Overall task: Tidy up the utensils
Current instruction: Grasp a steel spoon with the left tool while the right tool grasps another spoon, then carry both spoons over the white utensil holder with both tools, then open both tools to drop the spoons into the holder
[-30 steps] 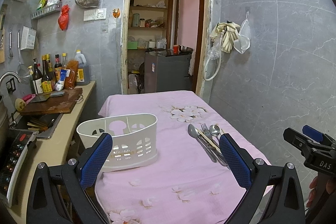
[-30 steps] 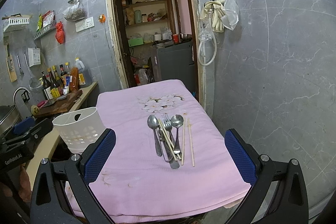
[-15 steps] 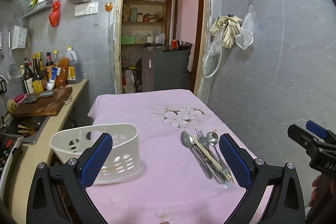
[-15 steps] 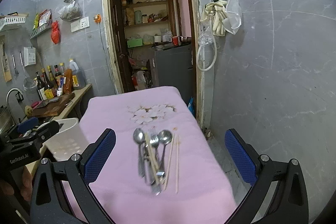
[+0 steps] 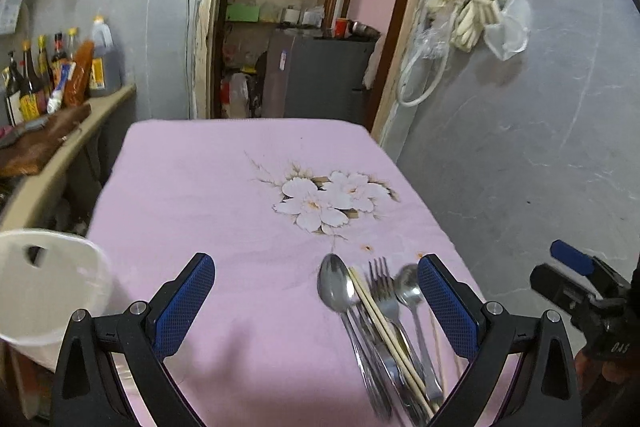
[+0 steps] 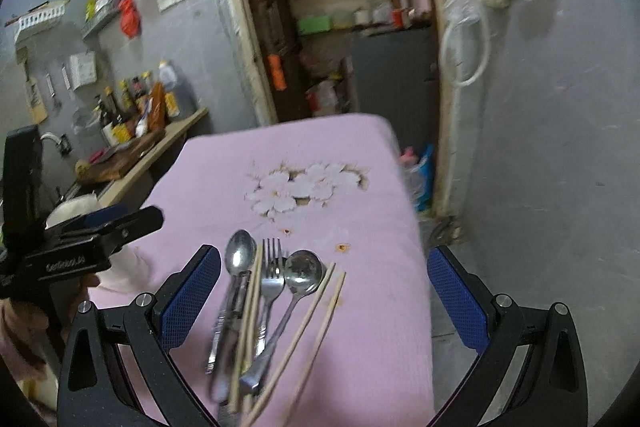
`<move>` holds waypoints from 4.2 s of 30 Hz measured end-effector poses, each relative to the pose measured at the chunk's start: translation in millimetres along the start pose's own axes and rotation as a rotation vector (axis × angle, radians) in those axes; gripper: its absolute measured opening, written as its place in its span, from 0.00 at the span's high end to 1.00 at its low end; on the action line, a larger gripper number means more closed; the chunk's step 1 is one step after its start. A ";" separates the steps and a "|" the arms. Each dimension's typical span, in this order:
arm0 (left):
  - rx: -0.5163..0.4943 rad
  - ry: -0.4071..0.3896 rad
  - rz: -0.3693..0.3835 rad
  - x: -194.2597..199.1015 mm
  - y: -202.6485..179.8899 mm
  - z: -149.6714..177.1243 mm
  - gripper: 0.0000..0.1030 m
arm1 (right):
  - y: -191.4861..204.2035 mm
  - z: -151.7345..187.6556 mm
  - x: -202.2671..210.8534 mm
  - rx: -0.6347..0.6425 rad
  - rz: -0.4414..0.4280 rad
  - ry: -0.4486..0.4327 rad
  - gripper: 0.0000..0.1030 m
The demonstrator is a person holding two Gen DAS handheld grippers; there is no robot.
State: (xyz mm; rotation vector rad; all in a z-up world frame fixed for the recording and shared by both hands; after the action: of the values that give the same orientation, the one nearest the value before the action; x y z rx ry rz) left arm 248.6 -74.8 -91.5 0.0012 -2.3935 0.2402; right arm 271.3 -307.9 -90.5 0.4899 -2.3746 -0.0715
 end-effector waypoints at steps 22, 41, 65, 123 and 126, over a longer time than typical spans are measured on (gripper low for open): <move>0.011 0.238 0.136 -111.4 7.2 21.7 0.58 | 1.5 15.0 -137.4 0.087 -0.306 0.269 0.77; -0.064 0.288 0.180 -102.1 0.8 -1.2 0.97 | 3.6 8.5 -131.1 0.133 -0.315 0.330 0.96; 0.078 -0.320 -0.279 190.6 143.5 -73.8 0.98 | 207.7 -94.1 76.6 0.142 0.031 -0.350 0.96; 0.211 -0.220 -0.190 137.9 218.6 -2.4 0.49 | 287.6 -51.0 1.5 0.240 -0.084 -0.234 0.58; 0.227 -0.224 -0.187 141.4 212.8 -3.6 0.42 | 273.9 -54.8 9.9 0.183 -0.109 -0.242 0.52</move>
State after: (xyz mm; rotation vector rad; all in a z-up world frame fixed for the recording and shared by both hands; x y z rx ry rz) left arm 131.8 144.3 -31.1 0.3731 -2.5532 0.4414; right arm 210.6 -53.1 7.3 0.7343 -2.6032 0.0403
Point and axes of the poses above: each gripper's, at about its wrist camera, not at the fingertips, and x roughly against the way its jaws point, y to its left, z to its underside, the point moved 1 cm from there along -x, roughly the way its jaws point, and after that the axes turned 4 degrees about y, right-handed, at the moved point
